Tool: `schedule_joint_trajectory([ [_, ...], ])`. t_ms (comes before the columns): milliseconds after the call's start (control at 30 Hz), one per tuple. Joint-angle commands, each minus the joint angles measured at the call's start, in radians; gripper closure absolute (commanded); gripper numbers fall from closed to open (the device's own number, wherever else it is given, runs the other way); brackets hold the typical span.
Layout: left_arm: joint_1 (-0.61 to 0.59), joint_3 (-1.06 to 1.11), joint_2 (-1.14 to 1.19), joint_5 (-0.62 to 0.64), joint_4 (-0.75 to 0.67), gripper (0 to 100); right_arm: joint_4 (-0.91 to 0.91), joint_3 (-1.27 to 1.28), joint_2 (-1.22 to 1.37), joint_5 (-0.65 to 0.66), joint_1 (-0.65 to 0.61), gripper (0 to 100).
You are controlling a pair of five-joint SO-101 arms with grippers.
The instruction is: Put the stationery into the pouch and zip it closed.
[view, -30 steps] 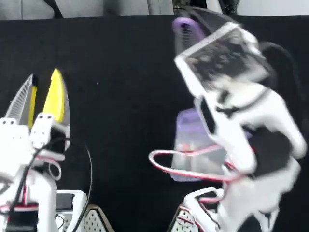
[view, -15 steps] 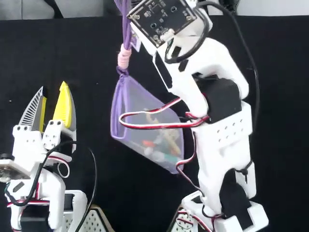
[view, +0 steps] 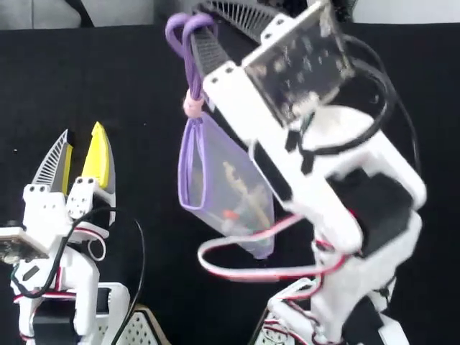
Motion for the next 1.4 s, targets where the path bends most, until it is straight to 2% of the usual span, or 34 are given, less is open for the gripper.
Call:
schedule_joint_trajectory([
  [0, -0.001, -0.002, 0.000, -0.002, -0.025, 84, 0.107, -0.054, -0.116, -0.035, -0.028, 98.6],
  [133, -0.001, -0.001, 0.000, -0.002, -0.025, 84, 0.198, -0.048, -0.249, -0.118, -0.028, 98.6],
  [333, 0.001, -0.002, 0.000, -0.002, -0.021, 83, 0.322, -0.045, -0.397, -0.114, -0.026, 98.6],
  [567, 0.013, -0.010, 0.000, -0.006, -0.025, 83, 0.463, -0.045, -0.426, -0.115, -0.026, 98.6],
  [667, 0.104, -0.036, 0.002, -0.021, 0.023, 83, 0.529, -0.054, -0.427, -0.115, -0.023, 98.6],
  [767, 0.232, -0.082, 0.002, -0.126, 0.107, 83, 0.605, -0.045, -0.452, -0.115, -0.023, 98.6],
  [933, 0.423, -0.168, 0.002, -0.239, 0.235, 83, 0.614, 0.047, -0.582, -0.097, -0.020, 98.6],
  [1200, 0.535, -0.387, 0.008, -0.384, 0.433, 83, 0.608, 0.295, -0.736, -0.046, -0.015, 98.6],
  [1367, 0.602, -0.513, 0.011, -0.384, 0.575, 83, 0.572, 0.355, -0.763, -0.044, 0.155, 98.6],
])
